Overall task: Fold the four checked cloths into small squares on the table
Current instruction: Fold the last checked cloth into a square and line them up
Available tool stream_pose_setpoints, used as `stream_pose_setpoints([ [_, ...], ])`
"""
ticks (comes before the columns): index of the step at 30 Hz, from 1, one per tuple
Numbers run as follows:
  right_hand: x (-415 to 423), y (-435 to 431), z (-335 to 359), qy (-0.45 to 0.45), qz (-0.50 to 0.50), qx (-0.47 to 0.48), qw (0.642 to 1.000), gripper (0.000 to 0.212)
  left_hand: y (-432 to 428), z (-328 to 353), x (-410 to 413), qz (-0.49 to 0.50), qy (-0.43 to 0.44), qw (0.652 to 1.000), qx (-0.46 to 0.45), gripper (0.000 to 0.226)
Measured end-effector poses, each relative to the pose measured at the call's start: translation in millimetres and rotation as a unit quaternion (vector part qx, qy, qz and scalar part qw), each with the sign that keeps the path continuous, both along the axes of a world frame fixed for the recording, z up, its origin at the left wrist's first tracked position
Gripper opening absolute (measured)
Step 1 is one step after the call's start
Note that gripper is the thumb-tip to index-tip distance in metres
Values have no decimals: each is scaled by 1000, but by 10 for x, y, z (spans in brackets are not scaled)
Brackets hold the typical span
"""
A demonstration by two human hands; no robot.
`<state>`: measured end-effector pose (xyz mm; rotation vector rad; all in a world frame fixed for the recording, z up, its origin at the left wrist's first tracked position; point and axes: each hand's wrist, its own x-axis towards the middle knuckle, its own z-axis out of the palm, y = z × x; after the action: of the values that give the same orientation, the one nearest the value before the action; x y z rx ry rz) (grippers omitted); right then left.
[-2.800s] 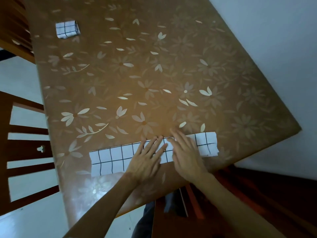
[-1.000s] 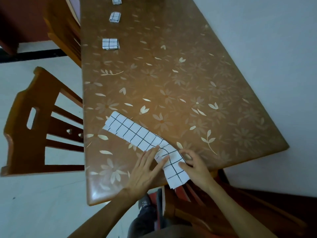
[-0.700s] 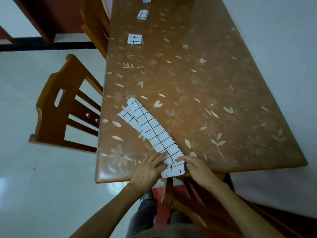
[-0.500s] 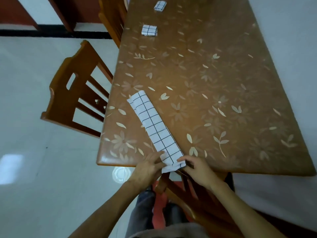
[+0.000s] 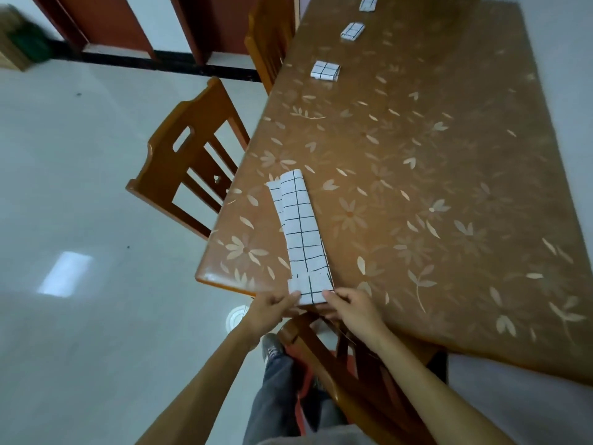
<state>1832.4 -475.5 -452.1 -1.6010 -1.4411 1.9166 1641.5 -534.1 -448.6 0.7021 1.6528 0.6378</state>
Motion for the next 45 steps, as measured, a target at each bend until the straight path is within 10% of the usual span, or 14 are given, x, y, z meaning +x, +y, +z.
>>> stream_pose_setpoints([
  [11, -78, 64, -25, -7, -87, -53, 995, 44, -22, -58, 96, 151, -40, 988, -3, 21],
  [18, 9, 8, 48, 32, 80, 23, 996, 41, -59, -45, 132, 240, -64, 968, 43, 25],
  [32, -82, 122, -103, 4, 63, 65, 996, 10, -181, -224, -44, 35, 48, 994, 94, 16],
  [45, -297, 153, -199, -18, -11, 13, 1000, 39, -66, -329, -84, 130, 3, 991, 40, 26],
])
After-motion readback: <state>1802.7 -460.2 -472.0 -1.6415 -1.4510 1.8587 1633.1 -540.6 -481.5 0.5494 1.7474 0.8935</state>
